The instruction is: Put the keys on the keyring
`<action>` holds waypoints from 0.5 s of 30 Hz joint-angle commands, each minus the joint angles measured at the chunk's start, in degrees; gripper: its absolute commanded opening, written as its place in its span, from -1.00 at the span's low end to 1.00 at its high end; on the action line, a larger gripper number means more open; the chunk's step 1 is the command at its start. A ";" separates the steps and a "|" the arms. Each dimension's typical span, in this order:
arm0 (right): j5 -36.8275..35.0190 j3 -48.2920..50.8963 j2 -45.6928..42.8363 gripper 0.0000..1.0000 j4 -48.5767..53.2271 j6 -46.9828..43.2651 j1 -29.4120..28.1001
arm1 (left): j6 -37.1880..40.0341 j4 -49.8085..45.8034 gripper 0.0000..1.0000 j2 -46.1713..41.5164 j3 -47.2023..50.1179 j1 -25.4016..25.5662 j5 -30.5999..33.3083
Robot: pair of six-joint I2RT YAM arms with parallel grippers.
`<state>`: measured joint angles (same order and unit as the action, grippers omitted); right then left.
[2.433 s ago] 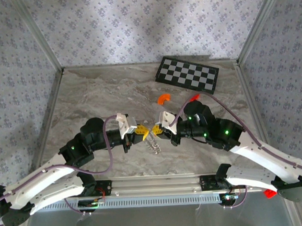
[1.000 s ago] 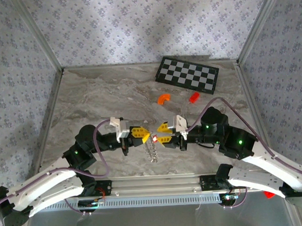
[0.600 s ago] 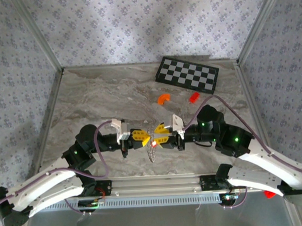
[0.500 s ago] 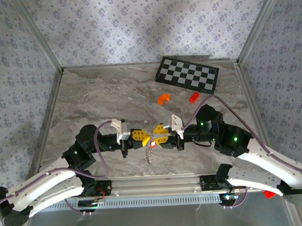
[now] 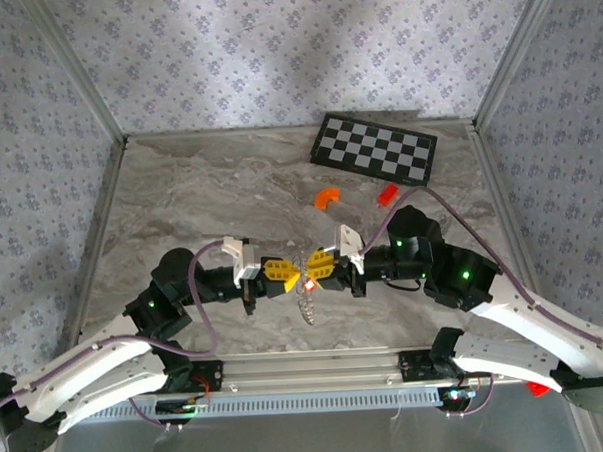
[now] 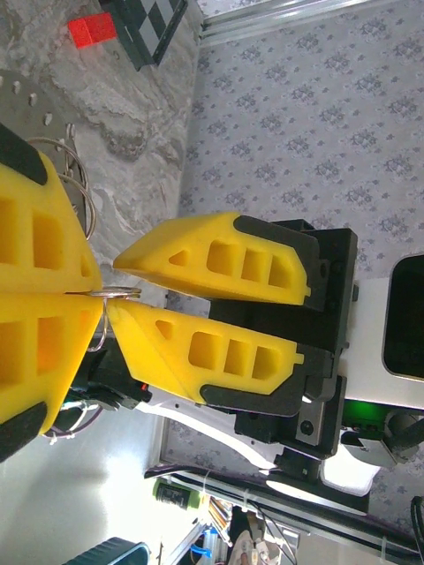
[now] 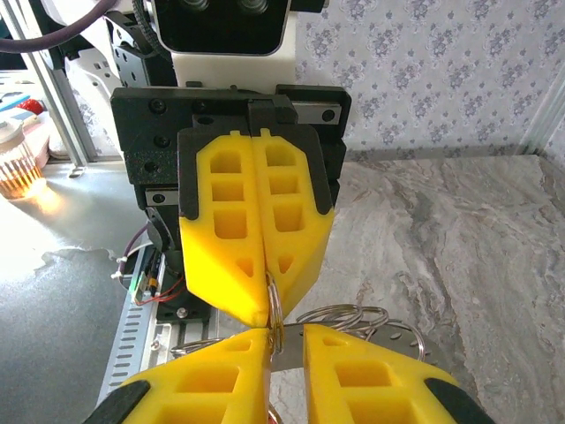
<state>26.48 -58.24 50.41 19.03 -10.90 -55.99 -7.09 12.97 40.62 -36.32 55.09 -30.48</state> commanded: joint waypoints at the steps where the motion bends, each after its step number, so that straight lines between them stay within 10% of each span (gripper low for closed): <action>1: 1.35 -0.05 0.10 -0.64 -1.46 1.11 0.45 | 0.68 1.65 -1.00 -0.29 -3.59 -0.14 -1.34; 15: 3.08 0.93 1.14 -0.82 -3.21 1.85 0.48 | 1.05 1.80 -1.00 0.24 -3.70 -0.16 -1.60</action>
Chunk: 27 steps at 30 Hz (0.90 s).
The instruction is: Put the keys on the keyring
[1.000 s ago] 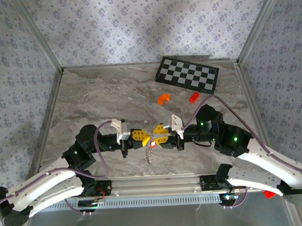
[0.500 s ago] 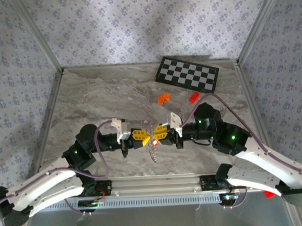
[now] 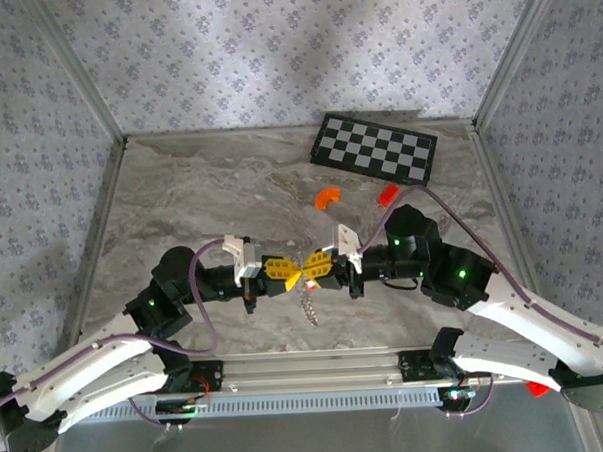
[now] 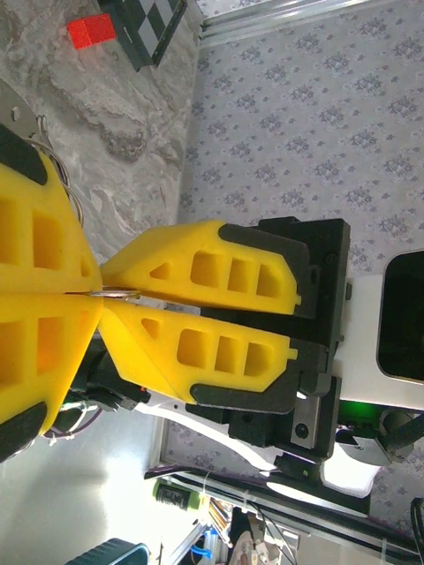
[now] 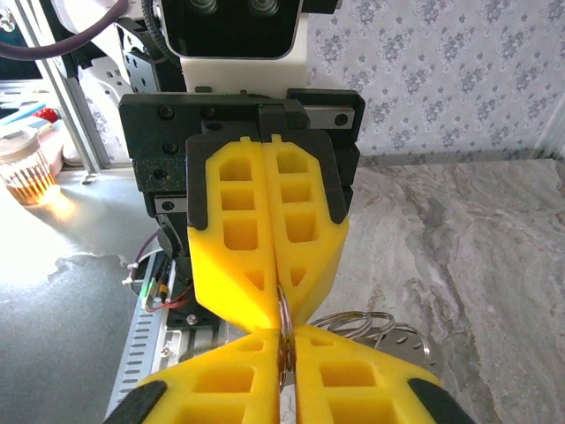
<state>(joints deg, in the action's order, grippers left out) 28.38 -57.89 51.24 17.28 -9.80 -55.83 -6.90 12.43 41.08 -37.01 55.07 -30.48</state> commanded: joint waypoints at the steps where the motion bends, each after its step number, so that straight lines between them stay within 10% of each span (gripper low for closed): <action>1: 1.19 0.58 0.40 -0.86 -1.50 0.76 0.37 | 0.99 2.26 -1.00 -0.29 -3.04 -0.14 -1.48; 17: -8.06 -12.62 5.33 -1.00 20.62 -11.63 -2.11 | 13.84 -28.42 -0.59 2.03 -15.93 -0.14 3.03; 27: -10.89 -19.58 10.44 -1.00 27.36 -15.11 -3.31 | 13.89 -27.49 -0.42 4.40 -16.08 -0.14 2.31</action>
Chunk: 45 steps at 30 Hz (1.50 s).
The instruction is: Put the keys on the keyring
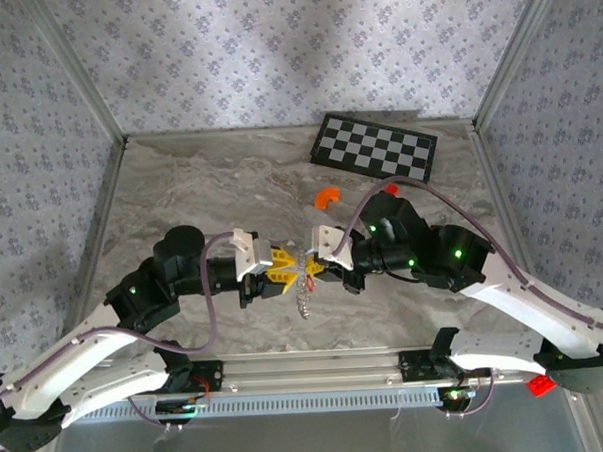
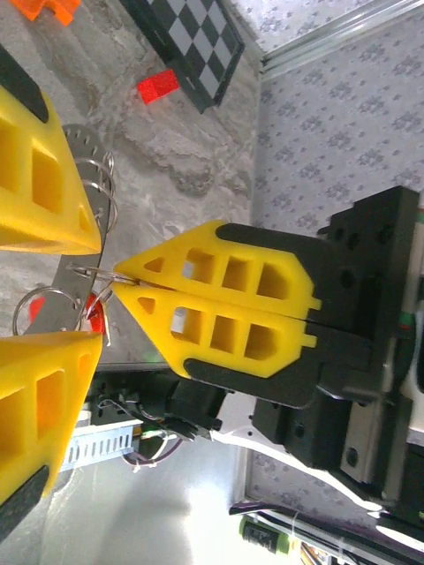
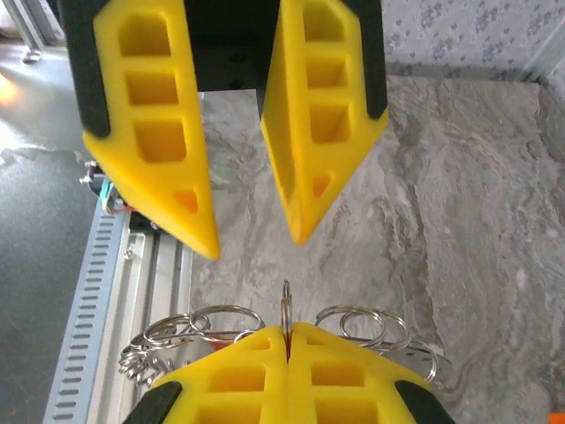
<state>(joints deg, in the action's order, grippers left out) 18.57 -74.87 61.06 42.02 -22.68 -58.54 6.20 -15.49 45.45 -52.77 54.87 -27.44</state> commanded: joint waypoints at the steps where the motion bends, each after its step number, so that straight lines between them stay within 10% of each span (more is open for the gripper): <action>1: -1.08 -2.95 1.04 -1.00 2.80 -2.54 -0.80 | 0.67 1.06 -0.42 0.25 -0.05 0.02 -0.60; 20: -2.50 -6.34 3.56 -1.00 5.18 -4.00 -2.20 | 2.02 0.58 -0.41 1.69 1.11 0.06 3.33; 45: -1.81 -3.72 1.65 -1.00 1.55 -1.03 -3.77 | 1.65 5.99 -1.00 -0.02 2.69 0.04 5.16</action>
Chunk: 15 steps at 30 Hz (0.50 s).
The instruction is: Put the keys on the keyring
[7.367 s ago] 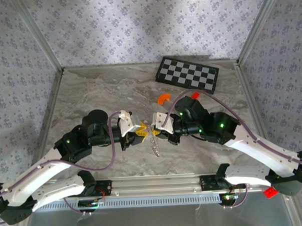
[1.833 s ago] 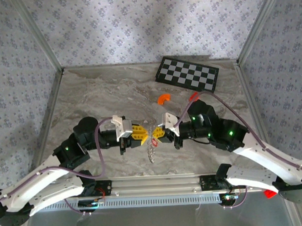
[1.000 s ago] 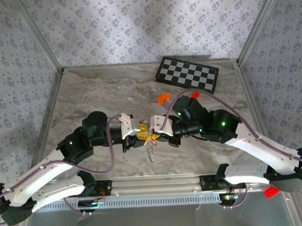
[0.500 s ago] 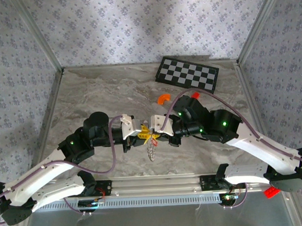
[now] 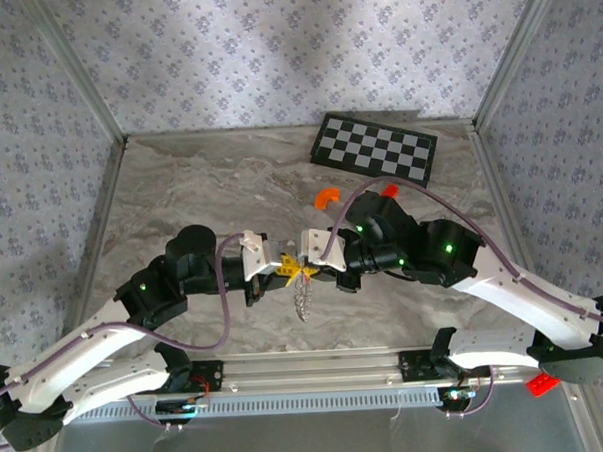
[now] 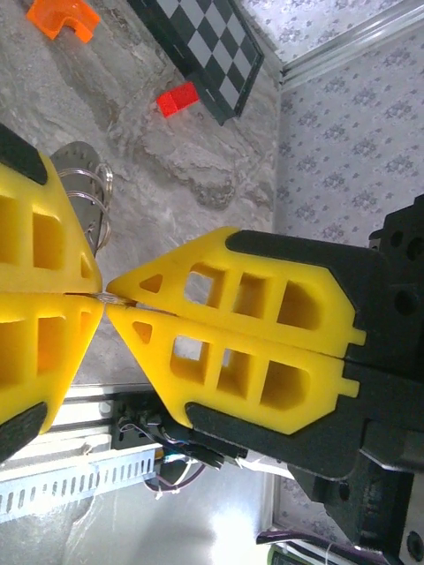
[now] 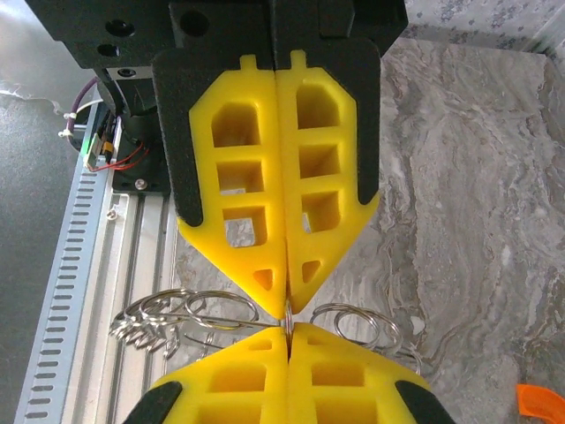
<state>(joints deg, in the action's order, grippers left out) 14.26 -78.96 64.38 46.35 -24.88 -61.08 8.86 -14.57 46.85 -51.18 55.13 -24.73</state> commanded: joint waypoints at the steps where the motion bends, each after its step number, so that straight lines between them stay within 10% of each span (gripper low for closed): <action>1: 2.44 0.85 -2.09 -0.99 -3.49 1.83 -1.21 | -1.42 6.48 -1.00 -2.11 1.70 -0.20 2.53; 6: 4.25 3.46 -4.81 -0.54 -6.22 4.64 -0.94 | -2.53 11.46 -1.00 -3.43 3.47 -0.20 0.75; 15: 8.27 7.62 -8.03 -0.47 -11.12 8.42 0.69 | -5.07 18.79 -1.00 -5.50 6.04 -0.20 -5.95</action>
<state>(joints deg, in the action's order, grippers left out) 19.05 -72.20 57.63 37.78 -18.83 -60.77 5.45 -2.72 42.57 -44.60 55.13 -27.79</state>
